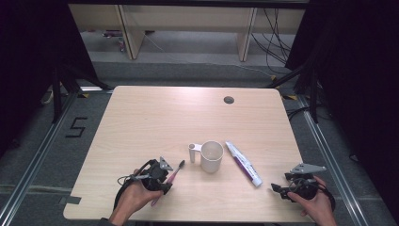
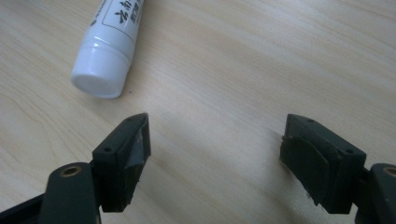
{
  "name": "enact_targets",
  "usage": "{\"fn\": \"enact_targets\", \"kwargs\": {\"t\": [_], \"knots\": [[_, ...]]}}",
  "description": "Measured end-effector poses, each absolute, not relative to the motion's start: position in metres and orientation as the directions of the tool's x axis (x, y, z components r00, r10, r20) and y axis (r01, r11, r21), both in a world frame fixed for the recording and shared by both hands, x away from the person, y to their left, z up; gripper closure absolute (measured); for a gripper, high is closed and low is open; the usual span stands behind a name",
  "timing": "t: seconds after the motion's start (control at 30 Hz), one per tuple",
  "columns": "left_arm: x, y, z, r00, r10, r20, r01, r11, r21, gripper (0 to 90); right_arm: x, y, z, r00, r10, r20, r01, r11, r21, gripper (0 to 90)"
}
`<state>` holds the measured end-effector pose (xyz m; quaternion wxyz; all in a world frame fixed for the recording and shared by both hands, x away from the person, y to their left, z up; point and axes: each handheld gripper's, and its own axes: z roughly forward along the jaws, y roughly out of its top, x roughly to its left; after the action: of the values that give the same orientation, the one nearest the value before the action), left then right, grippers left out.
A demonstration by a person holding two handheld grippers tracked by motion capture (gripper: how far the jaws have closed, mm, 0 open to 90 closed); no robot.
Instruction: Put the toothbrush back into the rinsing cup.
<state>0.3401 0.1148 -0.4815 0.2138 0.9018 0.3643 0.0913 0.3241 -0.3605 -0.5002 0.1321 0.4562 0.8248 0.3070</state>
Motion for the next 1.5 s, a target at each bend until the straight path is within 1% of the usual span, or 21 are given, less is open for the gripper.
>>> {"fn": "enact_targets", "kwargs": {"t": [0.07, 0.1, 0.17, 0.2, 0.23, 0.3, 0.4, 0.6, 0.83, 0.93, 1.0, 1.17, 1.3, 1.37, 1.5], "knots": [[0.343, 0.113, -0.483, 0.719, 0.695, 0.000, 0.621, -0.643, 0.449, 67.3, 0.324, -0.360, -0.501, -0.552, 0.832, 0.061, 0.668, 0.397, 0.630, 24.7], [0.346, 0.113, -0.482, 0.727, 0.687, 0.005, 0.617, -0.655, 0.437, 70.4, 0.324, -0.360, -0.500, -0.551, 0.833, 0.058, 0.668, 0.398, 0.630, 24.7], [0.348, 0.112, -0.481, 0.728, 0.686, 0.004, 0.618, -0.659, 0.428, 72.9, 0.324, -0.360, -0.501, -0.554, 0.831, 0.060, 0.666, 0.398, 0.632, 24.8], [0.348, 0.112, -0.481, 0.728, 0.686, 0.004, 0.618, -0.659, 0.428, 73.8, 0.324, -0.360, -0.501, -0.554, 0.831, 0.060, 0.666, 0.398, 0.632, 24.8], [0.350, 0.110, -0.480, 0.737, 0.676, 0.003, 0.619, -0.676, 0.400, 74.0, 0.323, -0.358, -0.500, -0.539, 0.838, 0.080, 0.681, 0.379, 0.626, 24.8], [0.351, 0.109, -0.480, 0.743, 0.669, 0.005, 0.616, -0.688, 0.383, 74.0, 0.323, -0.358, -0.500, -0.537, 0.840, 0.079, 0.682, 0.377, 0.626, 24.8], [0.353, 0.106, -0.482, 0.749, 0.663, -0.003, 0.622, -0.701, 0.349, 74.0, 0.324, -0.359, -0.500, -0.556, 0.827, 0.085, 0.679, 0.393, 0.620, 24.7], [0.355, 0.104, -0.483, 0.759, 0.652, -0.001, 0.616, -0.717, 0.325, 81.7, 0.324, -0.358, -0.502, -0.564, 0.823, 0.071, 0.663, 0.400, 0.632, 24.8], [0.354, 0.102, -0.481, 0.783, 0.622, 0.022, 0.594, -0.758, 0.269, 82.2, 0.324, -0.358, -0.501, -0.558, 0.828, 0.059, 0.662, 0.401, 0.633, 24.9], [0.356, 0.100, -0.481, 0.786, 0.618, 0.016, 0.595, -0.763, 0.251, 82.2, 0.323, -0.357, -0.500, -0.551, 0.831, 0.074, 0.677, 0.393, 0.623, 24.9], [0.358, 0.099, -0.481, 0.789, 0.614, 0.014, 0.595, -0.770, 0.232, 82.1, 0.324, -0.357, -0.501, -0.566, 0.822, 0.063, 0.664, 0.409, 0.626, 24.9], [0.361, 0.095, -0.480, 0.788, 0.615, 0.009, 0.603, -0.775, 0.188, 82.3, 0.324, -0.357, -0.501, -0.567, 0.822, 0.061, 0.662, 0.411, 0.627, 24.9], [0.362, 0.091, -0.479, 0.800, 0.600, 0.027, 0.588, -0.791, 0.166, 82.6, 0.324, -0.357, -0.501, -0.567, 0.821, 0.062, 0.663, 0.410, 0.626, 24.9], [0.362, 0.090, -0.479, 0.802, 0.597, 0.022, 0.587, -0.795, 0.154, 82.8, 0.324, -0.357, -0.501, -0.566, 0.822, 0.061, 0.663, 0.410, 0.626, 24.9], [0.361, 0.089, -0.479, 0.815, 0.578, 0.042, 0.567, -0.810, 0.151, 83.2, 0.323, -0.357, -0.500, -0.554, 0.829, 0.074, 0.673, 0.394, 0.625, 24.9]]}}
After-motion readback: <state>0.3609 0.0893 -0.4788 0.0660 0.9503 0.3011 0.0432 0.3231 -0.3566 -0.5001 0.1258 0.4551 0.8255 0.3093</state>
